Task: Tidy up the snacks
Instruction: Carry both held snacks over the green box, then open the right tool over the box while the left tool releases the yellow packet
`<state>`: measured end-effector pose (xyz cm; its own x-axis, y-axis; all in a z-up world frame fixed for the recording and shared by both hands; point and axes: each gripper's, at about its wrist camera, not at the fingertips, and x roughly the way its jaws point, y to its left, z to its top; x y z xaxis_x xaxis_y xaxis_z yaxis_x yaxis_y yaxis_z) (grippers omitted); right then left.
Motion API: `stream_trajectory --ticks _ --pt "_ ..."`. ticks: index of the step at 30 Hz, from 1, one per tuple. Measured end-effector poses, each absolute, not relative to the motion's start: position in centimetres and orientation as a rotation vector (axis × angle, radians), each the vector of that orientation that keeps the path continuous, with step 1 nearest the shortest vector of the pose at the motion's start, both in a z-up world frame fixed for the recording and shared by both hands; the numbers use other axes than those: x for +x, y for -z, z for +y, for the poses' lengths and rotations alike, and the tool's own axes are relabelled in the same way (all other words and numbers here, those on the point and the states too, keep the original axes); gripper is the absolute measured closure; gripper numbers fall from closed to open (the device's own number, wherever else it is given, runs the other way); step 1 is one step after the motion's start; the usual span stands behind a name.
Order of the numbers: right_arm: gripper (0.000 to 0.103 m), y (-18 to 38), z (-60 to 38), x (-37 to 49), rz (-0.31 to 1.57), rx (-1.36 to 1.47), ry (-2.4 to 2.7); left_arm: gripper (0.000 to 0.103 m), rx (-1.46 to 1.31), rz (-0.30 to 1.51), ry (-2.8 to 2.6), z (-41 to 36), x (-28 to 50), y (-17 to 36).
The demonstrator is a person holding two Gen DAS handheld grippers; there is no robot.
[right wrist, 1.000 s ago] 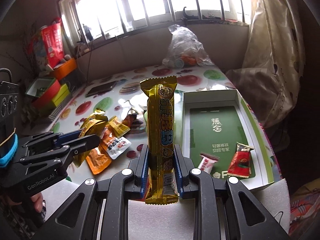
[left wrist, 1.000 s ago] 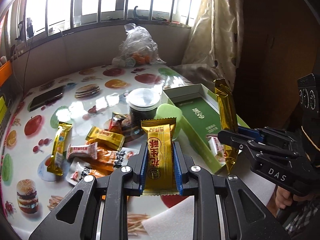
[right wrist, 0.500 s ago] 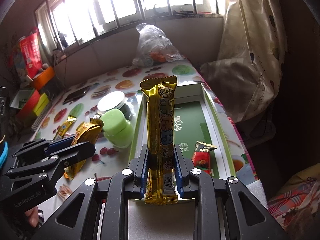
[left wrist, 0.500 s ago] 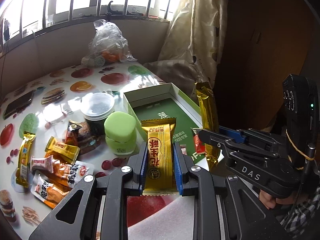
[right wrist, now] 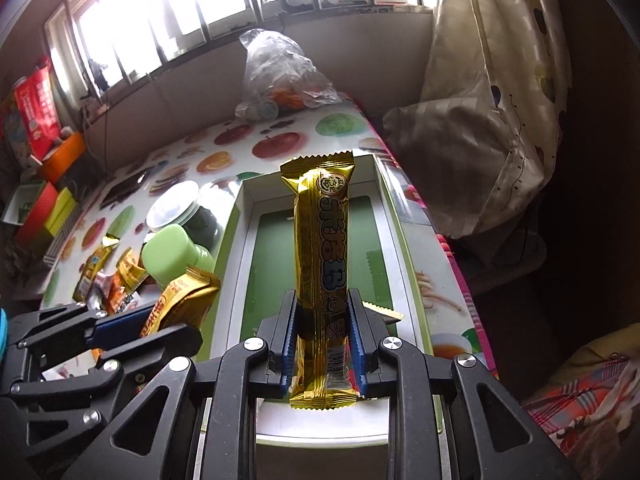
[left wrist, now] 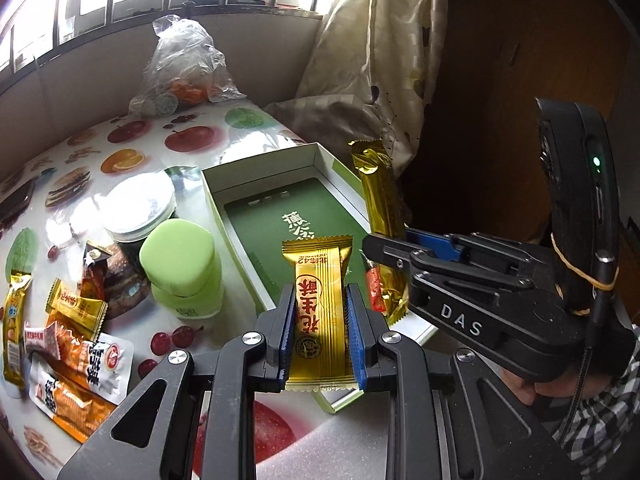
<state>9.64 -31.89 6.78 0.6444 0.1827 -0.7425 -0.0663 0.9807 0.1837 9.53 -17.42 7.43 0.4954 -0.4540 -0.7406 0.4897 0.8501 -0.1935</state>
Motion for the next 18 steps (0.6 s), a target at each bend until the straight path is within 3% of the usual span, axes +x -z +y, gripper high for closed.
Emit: stream_trajectory --ticks 18 --pt "0.081 -4.3 -33.2 12.7 0.918 0.134 -0.179 0.078 0.095 0.958 0.567 -20.0 10.1 -4.8"
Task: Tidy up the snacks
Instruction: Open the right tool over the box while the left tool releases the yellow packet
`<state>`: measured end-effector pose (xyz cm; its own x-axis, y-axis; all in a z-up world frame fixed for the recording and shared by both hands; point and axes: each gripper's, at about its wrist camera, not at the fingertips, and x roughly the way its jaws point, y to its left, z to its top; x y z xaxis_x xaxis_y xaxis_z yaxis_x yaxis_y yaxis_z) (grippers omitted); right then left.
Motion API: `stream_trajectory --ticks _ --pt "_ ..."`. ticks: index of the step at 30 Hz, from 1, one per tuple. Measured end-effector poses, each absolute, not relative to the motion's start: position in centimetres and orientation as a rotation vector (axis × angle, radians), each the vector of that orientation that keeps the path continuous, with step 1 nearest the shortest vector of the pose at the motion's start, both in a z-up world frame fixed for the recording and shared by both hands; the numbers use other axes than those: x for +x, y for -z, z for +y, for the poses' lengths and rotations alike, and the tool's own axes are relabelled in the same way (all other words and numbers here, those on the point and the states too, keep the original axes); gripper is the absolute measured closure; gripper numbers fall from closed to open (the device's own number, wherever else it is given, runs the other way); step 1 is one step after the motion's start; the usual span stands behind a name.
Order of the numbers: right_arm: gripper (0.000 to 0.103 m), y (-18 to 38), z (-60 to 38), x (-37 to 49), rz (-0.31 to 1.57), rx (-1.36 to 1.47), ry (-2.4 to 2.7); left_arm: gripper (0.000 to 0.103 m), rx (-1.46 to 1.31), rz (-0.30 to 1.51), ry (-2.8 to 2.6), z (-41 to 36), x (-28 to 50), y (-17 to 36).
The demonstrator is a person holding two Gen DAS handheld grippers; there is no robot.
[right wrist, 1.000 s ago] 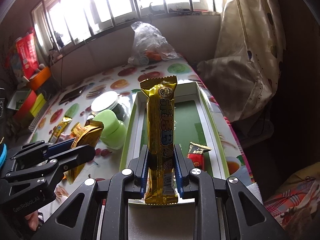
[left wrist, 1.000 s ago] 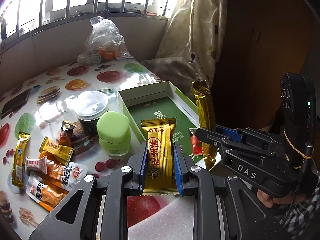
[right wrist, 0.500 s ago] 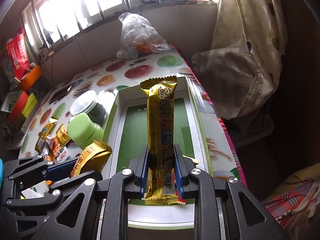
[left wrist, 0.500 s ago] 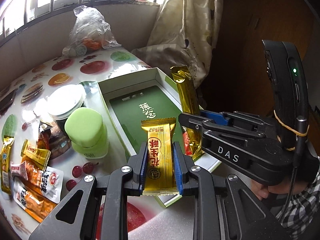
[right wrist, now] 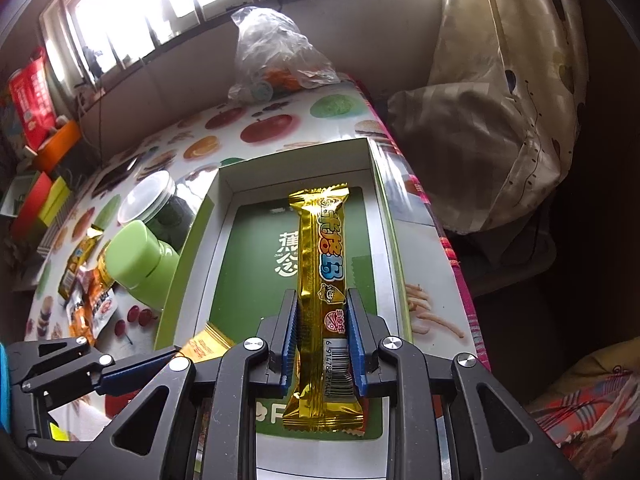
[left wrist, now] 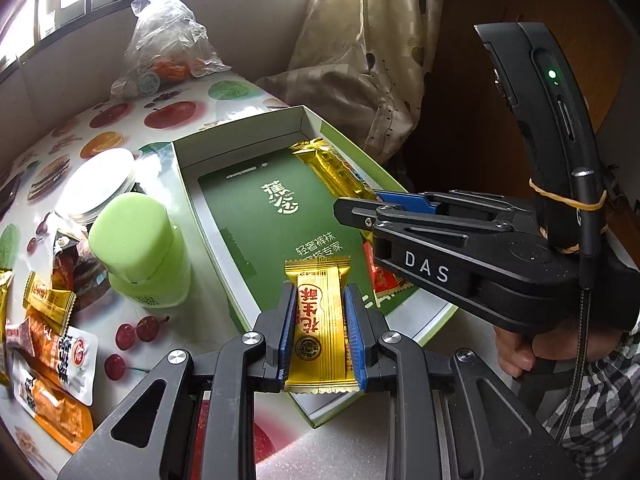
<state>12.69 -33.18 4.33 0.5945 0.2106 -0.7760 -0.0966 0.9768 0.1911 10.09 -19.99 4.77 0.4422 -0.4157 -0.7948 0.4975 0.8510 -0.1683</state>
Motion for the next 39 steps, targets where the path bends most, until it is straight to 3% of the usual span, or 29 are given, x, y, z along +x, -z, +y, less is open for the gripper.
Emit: stream_trajectory --ticks 9,23,39 --pt "0.081 -3.9 -33.2 12.9 0.924 0.141 -0.181 0.077 0.1 0.974 0.569 -20.2 10.3 -4.3" --pt "0.07 -4.8 -32.6 12.3 0.902 0.145 -0.173 0.061 0.081 0.963 0.567 -19.4 10.1 -4.7" --pt "0.066 -7.5 -31.8 9.5 0.832 0.167 -0.155 0.06 0.065 0.899 0.54 -16.9 7.4 -6.9"
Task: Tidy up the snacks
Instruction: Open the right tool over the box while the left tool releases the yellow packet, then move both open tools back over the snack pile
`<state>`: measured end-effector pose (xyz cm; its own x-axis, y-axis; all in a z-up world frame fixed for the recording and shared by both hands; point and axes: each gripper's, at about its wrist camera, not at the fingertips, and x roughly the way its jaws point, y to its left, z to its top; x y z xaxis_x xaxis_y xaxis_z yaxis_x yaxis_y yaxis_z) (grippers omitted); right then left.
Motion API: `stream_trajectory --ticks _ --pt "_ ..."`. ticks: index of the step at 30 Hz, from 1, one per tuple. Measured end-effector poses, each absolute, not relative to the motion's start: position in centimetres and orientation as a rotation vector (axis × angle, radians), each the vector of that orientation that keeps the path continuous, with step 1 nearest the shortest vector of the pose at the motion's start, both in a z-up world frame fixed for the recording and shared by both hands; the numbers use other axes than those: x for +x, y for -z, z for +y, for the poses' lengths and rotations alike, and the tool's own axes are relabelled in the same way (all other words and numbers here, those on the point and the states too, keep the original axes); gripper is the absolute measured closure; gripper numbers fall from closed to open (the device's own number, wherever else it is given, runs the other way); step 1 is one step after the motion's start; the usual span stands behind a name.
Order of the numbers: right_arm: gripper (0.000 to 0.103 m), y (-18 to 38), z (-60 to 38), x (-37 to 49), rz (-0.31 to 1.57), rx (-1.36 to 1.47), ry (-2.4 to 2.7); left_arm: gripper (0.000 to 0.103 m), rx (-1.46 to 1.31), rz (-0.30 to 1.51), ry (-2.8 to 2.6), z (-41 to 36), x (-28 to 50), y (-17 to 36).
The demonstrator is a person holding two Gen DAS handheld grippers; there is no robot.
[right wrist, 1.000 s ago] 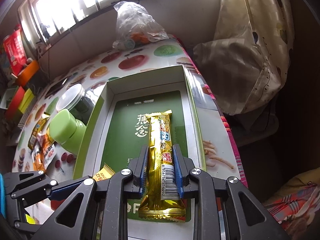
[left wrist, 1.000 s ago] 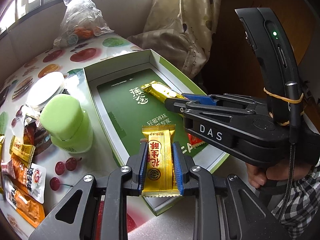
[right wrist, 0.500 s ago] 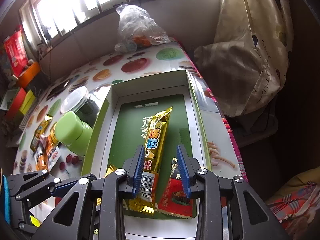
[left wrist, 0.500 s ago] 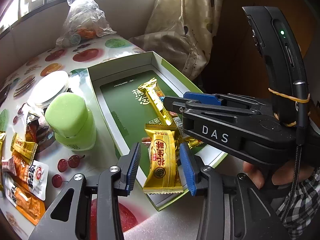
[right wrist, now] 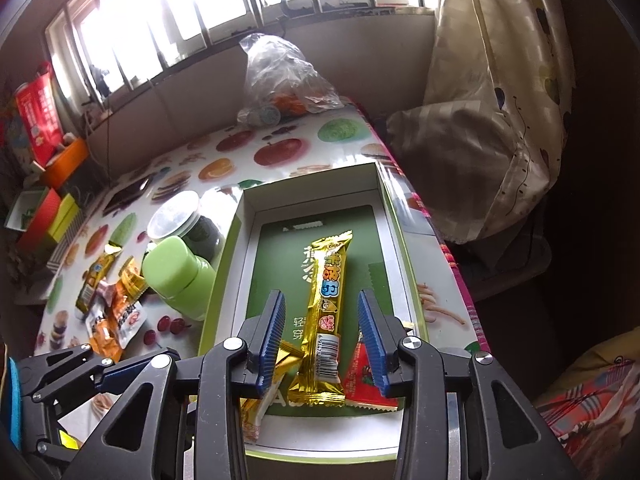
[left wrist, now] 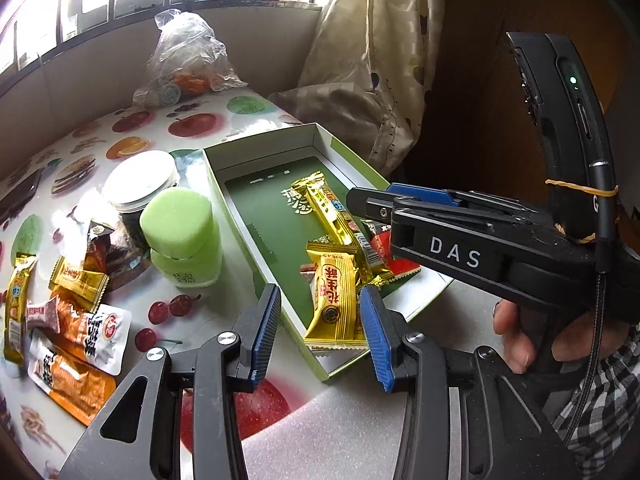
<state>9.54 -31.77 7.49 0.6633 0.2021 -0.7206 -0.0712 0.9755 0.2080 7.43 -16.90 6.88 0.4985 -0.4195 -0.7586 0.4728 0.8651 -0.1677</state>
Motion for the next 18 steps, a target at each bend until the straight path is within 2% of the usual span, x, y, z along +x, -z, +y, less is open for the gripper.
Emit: stream_trajectory --ticks 18 --pt "0.061 -9.3 -26.2 5.3 0.762 0.116 -0.216 0.06 0.019 0.867 0.41 -9.6 4.4 -7.6"
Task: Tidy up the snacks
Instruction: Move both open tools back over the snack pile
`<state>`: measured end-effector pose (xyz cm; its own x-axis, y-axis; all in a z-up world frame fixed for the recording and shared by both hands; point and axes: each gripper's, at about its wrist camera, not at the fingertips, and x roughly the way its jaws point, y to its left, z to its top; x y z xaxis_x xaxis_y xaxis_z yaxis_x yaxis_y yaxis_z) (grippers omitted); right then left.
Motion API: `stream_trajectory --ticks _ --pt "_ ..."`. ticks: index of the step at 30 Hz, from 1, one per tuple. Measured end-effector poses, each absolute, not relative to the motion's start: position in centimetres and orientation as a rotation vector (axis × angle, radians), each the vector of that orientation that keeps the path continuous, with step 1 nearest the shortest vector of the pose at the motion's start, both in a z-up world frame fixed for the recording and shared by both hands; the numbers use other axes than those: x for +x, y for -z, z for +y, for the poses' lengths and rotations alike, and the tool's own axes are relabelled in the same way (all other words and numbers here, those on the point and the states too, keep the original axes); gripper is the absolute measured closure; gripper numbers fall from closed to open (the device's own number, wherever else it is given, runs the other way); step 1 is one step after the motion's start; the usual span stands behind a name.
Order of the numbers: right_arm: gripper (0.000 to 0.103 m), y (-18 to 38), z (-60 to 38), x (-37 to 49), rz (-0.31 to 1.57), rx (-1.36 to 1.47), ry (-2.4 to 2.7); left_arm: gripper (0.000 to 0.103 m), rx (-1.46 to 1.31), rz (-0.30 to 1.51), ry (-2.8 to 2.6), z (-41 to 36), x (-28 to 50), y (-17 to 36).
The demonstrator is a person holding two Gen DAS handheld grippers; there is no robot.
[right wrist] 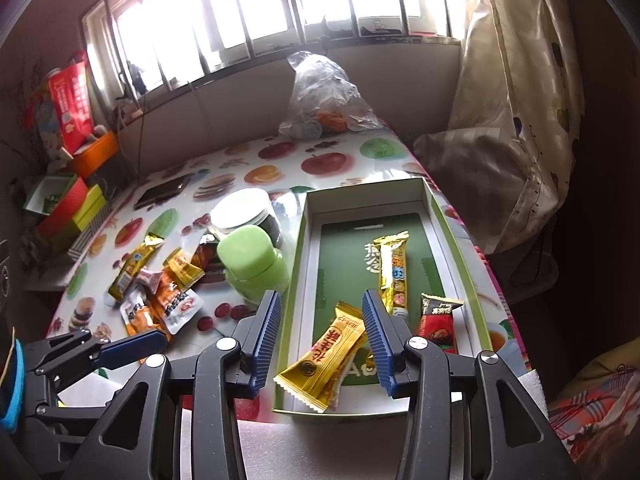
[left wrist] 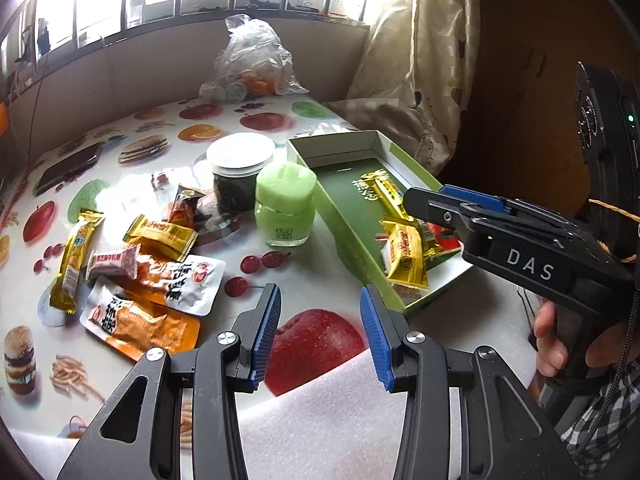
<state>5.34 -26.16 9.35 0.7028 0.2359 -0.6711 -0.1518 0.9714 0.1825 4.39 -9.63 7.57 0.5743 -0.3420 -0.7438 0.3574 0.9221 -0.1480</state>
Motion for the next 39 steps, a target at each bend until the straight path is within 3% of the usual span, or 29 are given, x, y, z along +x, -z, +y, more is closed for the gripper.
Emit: stream_trajectory --ticks 18,39 --pt "0.058 -7.0 -15.3 5.4 0.828 -0.005 -0.478 0.06 -0.149 0.887 0.139 3.3 3.4 -5.3" --pt "0.049 -2.0 -4.3 8.2 0.92 -0.234 -0.689 0.06 -0.251 0.921 0.022 10.2 3.5 -2.9"
